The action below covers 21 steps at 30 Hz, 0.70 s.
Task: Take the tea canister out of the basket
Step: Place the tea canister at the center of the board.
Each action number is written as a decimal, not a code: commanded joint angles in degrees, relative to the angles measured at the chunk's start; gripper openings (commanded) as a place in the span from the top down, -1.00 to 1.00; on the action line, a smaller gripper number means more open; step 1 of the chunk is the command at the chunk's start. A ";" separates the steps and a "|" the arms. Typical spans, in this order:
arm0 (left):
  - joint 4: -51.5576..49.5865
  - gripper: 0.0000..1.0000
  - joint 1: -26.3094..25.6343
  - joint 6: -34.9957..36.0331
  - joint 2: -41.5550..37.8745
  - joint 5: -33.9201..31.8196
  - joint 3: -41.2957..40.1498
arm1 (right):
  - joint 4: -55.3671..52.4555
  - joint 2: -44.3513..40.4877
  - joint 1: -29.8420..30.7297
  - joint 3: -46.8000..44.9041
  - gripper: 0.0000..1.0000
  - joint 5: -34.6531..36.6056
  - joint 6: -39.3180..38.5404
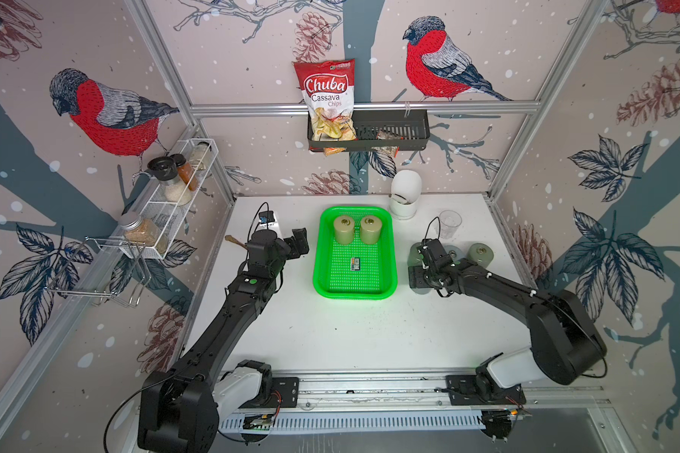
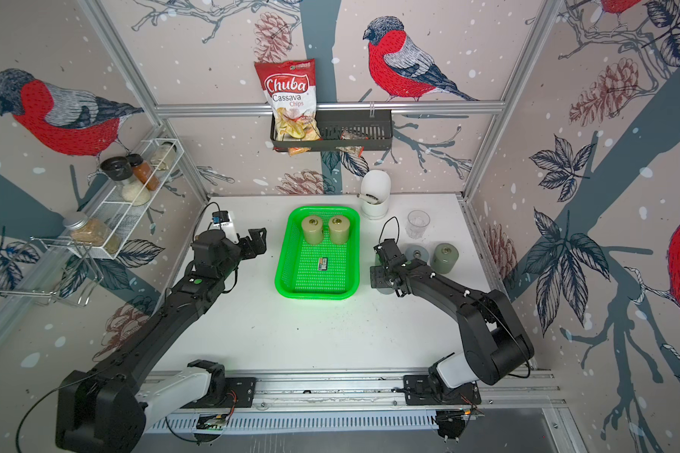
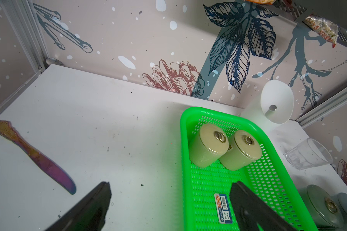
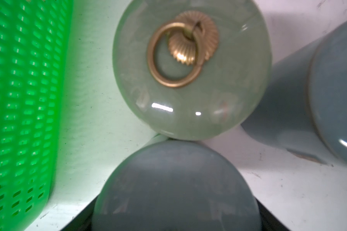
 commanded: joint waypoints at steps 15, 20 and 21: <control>0.06 -0.93 -0.27 -0.01 -0.23 -0.13 0.46 | -1.13 -0.93 -0.17 -0.05 -0.99 0.05 -1.06; 0.19 -0.93 -0.28 -0.19 -0.27 0.04 0.54 | -3.08 -2.20 -0.20 1.09 -0.99 0.37 -1.18; 0.23 -0.94 -0.31 -0.17 -0.33 -0.03 0.54 | -3.65 -2.49 -0.13 1.43 -1.00 0.35 -1.17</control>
